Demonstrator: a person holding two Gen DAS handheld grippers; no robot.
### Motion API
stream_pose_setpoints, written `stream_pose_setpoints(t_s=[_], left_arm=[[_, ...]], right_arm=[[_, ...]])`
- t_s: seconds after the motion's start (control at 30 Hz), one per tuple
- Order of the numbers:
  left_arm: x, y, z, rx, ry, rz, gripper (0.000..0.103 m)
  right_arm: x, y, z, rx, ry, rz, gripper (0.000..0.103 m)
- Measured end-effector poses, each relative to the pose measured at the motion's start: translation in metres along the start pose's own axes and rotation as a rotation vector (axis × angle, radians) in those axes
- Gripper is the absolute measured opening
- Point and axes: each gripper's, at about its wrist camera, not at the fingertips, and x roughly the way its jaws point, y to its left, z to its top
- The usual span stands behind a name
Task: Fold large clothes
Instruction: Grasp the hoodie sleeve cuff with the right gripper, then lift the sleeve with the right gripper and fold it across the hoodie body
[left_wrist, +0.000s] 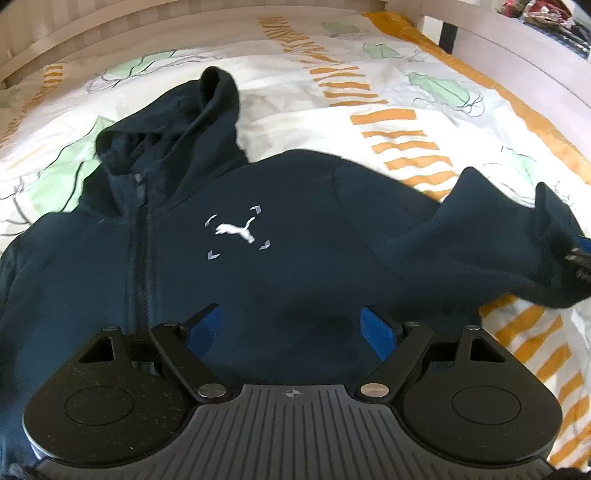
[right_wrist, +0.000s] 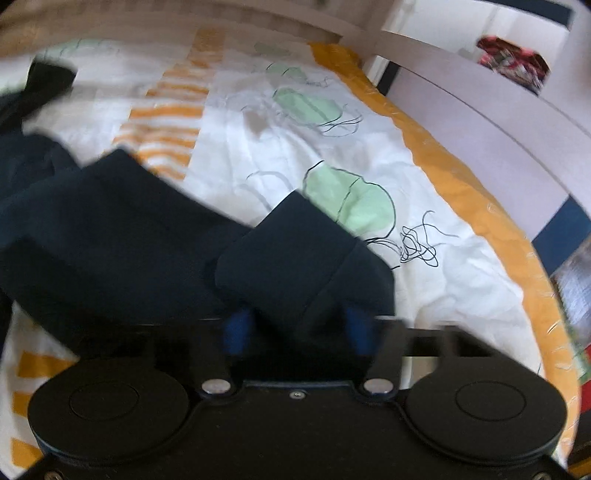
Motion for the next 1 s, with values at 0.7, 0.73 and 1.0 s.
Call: stream_pose_setpoints(t_s=[0.7, 0.73, 1.0], left_arm=[[0.040, -0.015, 0.008, 0.076, -0.037, -0.045, 0.079], [0.036, -0.011, 0.009, 0.060, -0.034, -0.056, 0.078], [-0.027, 0.070, -0.003, -0.091, -0.107, -0.059, 0.078]], right_arm=[[-0.066, -0.067, 0.030, 0.479, -0.256, 0.378, 0.031], [-0.074, -0.065, 0.037, 0.476, -0.269, 0.393, 0.031], [-0.133, -0.005, 0.092, 0.369, -0.362, 0.543, 0.031]])
